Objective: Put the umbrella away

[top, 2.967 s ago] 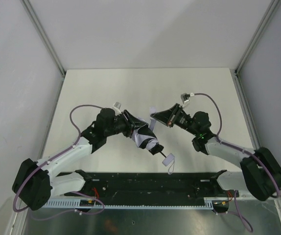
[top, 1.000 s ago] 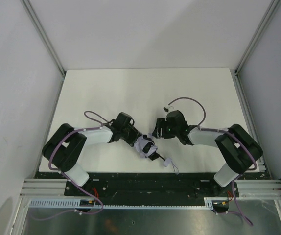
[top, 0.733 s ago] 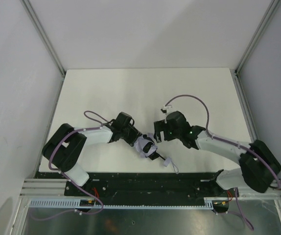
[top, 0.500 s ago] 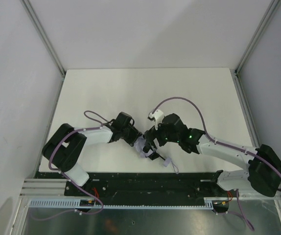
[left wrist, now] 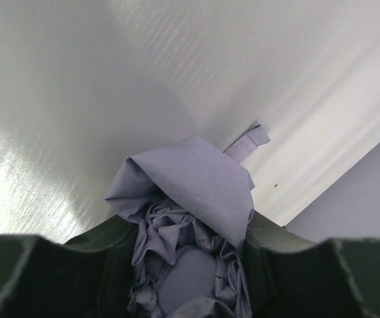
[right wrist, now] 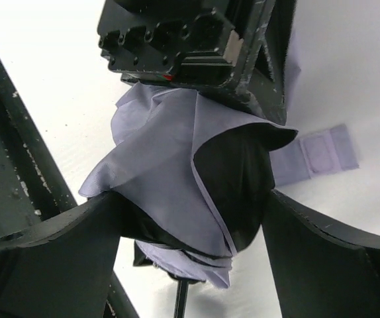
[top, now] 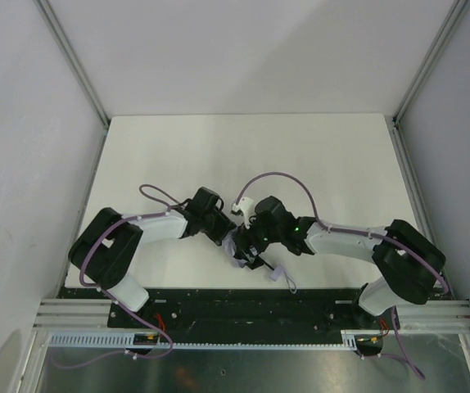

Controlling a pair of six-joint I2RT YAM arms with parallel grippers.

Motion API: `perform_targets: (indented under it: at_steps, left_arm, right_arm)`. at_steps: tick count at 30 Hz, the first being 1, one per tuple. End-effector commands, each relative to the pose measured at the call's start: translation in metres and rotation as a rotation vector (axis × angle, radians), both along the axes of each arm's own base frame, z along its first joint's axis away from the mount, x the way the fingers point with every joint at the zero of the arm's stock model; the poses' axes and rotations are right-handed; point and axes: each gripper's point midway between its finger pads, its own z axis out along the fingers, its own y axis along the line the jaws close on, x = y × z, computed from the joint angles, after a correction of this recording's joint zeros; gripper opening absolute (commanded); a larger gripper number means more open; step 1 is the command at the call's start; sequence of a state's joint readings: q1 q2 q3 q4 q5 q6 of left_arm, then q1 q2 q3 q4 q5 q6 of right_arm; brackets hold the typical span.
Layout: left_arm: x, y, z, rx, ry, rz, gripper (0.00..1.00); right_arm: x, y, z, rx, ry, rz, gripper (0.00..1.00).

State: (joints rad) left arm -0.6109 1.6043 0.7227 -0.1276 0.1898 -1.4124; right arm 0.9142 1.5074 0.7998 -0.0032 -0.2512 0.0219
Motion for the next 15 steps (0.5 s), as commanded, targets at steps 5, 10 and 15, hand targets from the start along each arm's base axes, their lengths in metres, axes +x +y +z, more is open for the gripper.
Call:
perform_targets:
  at_steps: [5, 10, 15]
  left_arm:
    - [-0.026, 0.009, -0.001, 0.025, 0.11, -0.03, 0.0]
    - [-0.025, 0.002, 0.019, -0.03, 0.086, -0.033, 0.0]
    - [-0.031, -0.003, 0.024, -0.064, 0.108, -0.047, 0.0]
  right_arm:
    - [0.019, 0.026, -0.006, 0.002, -0.118, -0.068, 0.84]
    - [0.027, 0.034, -0.015, -0.001, -0.161, -0.097, 0.85]
    - [0.027, 0.043, -0.023, 0.025, -0.141, -0.097, 0.84]
